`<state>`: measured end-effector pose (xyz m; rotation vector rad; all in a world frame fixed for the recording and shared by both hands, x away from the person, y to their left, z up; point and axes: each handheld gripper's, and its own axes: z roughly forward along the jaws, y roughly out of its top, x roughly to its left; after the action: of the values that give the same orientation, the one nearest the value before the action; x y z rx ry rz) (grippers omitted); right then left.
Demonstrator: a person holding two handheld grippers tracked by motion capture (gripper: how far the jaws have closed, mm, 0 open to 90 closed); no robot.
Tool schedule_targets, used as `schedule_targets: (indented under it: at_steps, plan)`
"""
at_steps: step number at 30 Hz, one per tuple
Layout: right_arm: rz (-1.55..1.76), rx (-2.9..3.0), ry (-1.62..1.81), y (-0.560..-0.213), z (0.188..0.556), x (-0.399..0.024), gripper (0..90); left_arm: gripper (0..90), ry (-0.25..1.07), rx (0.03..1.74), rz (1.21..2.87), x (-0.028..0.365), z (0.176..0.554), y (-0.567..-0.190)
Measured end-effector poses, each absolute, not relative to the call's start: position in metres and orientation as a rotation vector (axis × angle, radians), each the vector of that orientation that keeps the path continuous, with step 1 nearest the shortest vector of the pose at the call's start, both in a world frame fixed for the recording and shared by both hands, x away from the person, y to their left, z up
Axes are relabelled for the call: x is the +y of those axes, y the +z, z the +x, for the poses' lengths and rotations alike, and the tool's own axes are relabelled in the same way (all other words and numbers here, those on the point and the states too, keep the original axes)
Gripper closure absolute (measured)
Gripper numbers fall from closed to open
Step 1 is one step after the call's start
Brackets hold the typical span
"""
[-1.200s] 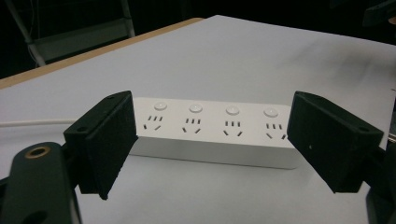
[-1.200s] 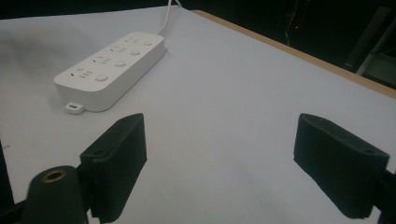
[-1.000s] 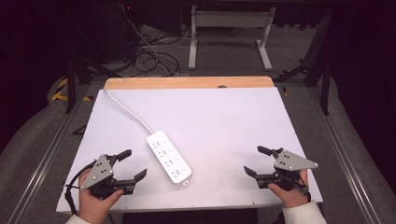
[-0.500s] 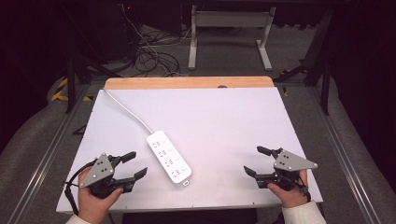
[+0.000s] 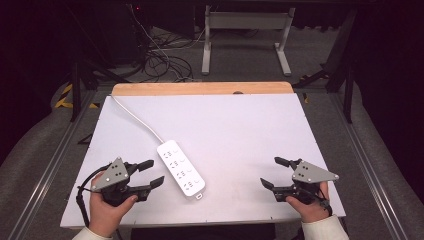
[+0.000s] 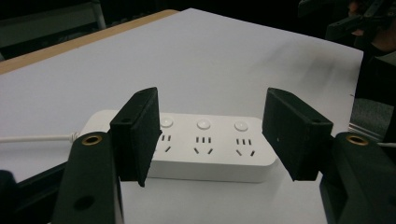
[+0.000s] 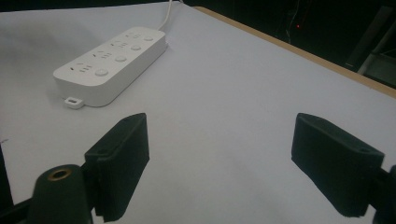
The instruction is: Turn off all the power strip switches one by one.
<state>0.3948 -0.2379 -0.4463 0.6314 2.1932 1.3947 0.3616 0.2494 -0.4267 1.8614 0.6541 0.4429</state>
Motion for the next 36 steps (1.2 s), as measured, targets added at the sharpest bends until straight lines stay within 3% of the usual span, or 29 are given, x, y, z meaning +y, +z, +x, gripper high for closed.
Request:
schedule_targets:
  at_steps: [27,36]
  plan:
    - [0.627,2.205,1.402,-0.448,0.395,-0.237,19.8,41.9,0.365,0.584,1.944,0.198,0.39,-0.416]
    - [0.622,2.207,1.398,-0.448,0.395,-0.237,19.8,49.7,0.275,0.592,1.972,0.188,0.395,-0.415]
